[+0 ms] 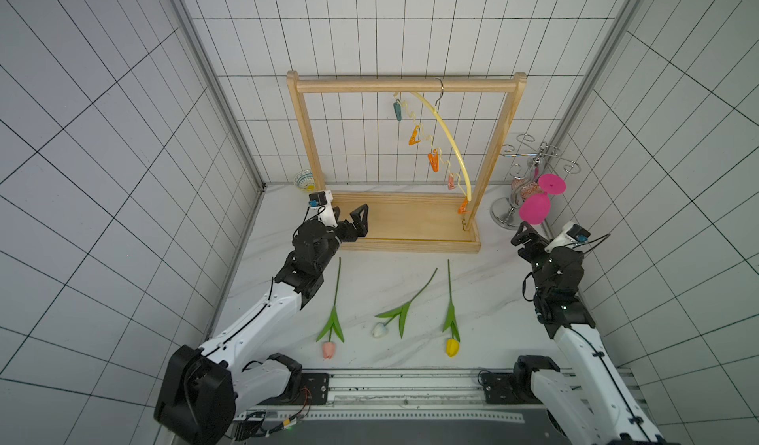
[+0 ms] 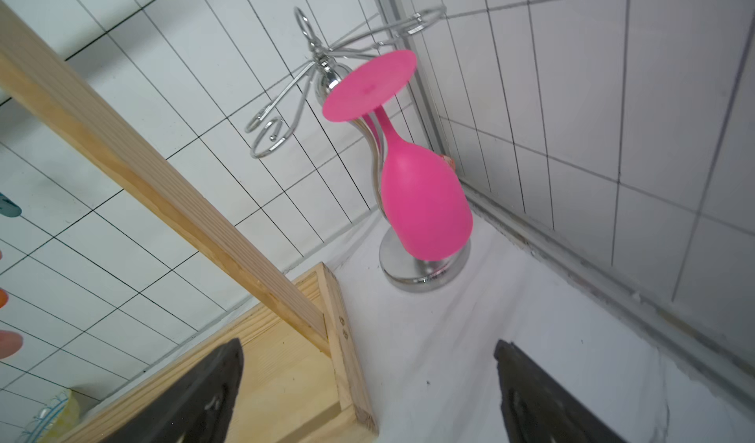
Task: Dry the flowers on a clothes hanger
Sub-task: Pick up the flower at the center of the board.
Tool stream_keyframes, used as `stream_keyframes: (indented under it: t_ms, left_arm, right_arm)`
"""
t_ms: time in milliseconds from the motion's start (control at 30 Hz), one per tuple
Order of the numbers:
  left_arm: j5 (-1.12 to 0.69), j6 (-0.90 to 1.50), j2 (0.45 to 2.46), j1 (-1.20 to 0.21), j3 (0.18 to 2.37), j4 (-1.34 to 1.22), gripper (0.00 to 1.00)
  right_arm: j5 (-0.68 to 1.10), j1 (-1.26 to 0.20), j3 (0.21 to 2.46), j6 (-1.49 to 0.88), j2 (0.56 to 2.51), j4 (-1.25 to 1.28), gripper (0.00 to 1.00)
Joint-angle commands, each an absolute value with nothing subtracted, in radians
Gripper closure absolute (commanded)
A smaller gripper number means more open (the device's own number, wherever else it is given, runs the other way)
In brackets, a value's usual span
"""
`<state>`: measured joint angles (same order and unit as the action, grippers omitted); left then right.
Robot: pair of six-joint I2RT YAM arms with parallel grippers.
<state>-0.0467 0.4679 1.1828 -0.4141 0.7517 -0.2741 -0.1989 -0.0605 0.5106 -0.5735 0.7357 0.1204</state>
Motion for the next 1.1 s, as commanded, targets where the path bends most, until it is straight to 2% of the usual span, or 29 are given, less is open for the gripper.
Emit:
stream_keyframes:
  t_ms: [0, 67, 167, 200, 267, 367, 433, 500, 567, 633, 767, 833, 933, 1067]
  left_arm:
    - [-0.204, 0.558, 1.253, -0.436, 0.727, -0.127, 0.02]
    - [-0.041, 0.589, 1.211, -0.442, 0.674, -0.135, 0.01]
    - [0.074, 0.594, 1.136, -0.433, 0.666, -0.040, 0.01]
    - [0.102, 0.607, 1.118, -0.431, 0.653, -0.034, 0.01]
    - [0.126, 0.639, 1.094, -0.425, 0.633, -0.016, 0.01]
    - [0.220, 0.753, 1.073, -0.409, 0.613, 0.058, 0.01]
    - [0.192, 0.790, 1.069, -0.366, 0.587, 0.045, 0.01]
    - [0.143, 0.839, 1.076, -0.299, 0.559, 0.025, 0.01]
    - [0.168, 0.932, 1.099, -0.246, 0.532, 0.031, 0.01]
    - [0.132, 1.036, 1.136, -0.182, 0.498, 0.016, 0.01]
    - [-0.239, 1.059, 1.242, -0.043, 0.447, -0.192, 0.01]
    - [-0.322, 1.045, 1.283, -0.038, 0.446, -0.265, 0.05]
    - [-0.361, 1.040, 1.296, -0.055, 0.435, -0.342, 0.06]
    - [-0.295, 0.987, 1.244, -0.099, 0.436, -0.314, 0.06]
  right_arm:
    - [-0.154, -0.030, 0.439, -0.787, 0.679, -0.100, 0.00]
    - [-0.048, -0.031, 0.451, -0.753, 0.690, -0.140, 0.02]
    - [0.112, -0.053, 0.504, -0.679, 0.803, -0.233, 0.15]
    - [0.125, -0.082, 0.536, -0.650, 0.863, -0.290, 0.15]
    - [0.085, -0.164, 0.587, -0.603, 0.970, -0.374, 0.15]
    - [-0.051, -0.363, 0.631, -0.557, 1.101, -0.424, 0.16]
    - [-0.112, -0.467, 0.647, -0.554, 1.175, -0.425, 0.24]
    - [-0.116, -0.520, 0.667, -0.558, 1.252, -0.421, 0.45]
    - [-0.128, -0.557, 0.684, -0.561, 1.308, -0.412, 0.57]
    - [-0.159, -0.601, 0.707, -0.557, 1.348, -0.414, 0.59]
    - [-0.215, -0.682, 0.744, -0.556, 1.401, -0.438, 0.61]
    - [-0.225, -0.706, 0.735, -0.568, 1.408, -0.421, 0.61]
    - [-0.196, -0.711, 0.718, -0.578, 1.425, -0.374, 0.62]
    - [-0.158, -0.719, 0.730, -0.586, 1.473, -0.345, 0.68]
